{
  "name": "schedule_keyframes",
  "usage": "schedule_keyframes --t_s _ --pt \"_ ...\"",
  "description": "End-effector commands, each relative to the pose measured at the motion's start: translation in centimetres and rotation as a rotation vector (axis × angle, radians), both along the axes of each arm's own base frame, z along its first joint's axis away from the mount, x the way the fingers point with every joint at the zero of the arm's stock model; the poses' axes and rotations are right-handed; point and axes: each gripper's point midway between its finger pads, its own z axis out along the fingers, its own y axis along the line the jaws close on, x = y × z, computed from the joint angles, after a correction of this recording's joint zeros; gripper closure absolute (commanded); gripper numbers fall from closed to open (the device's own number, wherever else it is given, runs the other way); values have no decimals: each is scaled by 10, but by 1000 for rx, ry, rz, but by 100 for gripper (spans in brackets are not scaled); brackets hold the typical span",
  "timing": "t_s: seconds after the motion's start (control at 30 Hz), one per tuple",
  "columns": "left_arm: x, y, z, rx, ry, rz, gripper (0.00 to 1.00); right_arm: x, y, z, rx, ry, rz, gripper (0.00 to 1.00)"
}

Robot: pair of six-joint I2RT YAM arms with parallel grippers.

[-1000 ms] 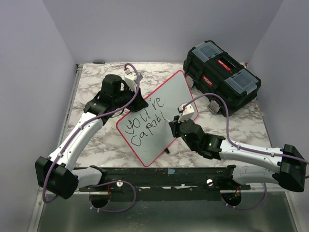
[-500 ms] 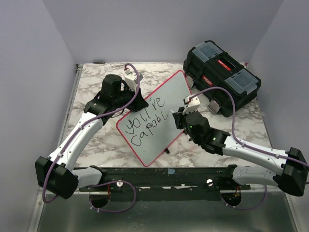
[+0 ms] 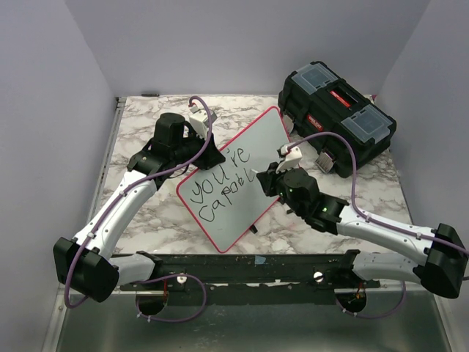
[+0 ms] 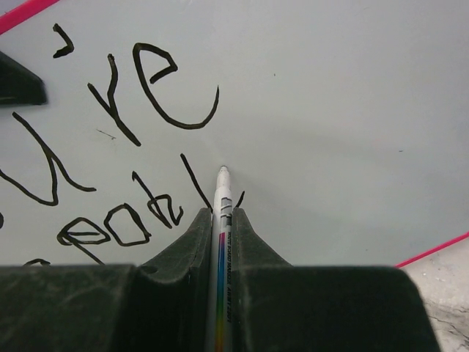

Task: Write a sentence on the whiteboard

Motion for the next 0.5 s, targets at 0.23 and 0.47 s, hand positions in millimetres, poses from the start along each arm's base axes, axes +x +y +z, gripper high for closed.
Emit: schedule_keyframes --t_s 0.23,0.47 --pt "-9 11 -40 148 47 -25 100 7 10 -13 27 31 11 99" --pt "-9 11 -40 148 47 -25 100 14 -4 -19 11 39 -45 99"
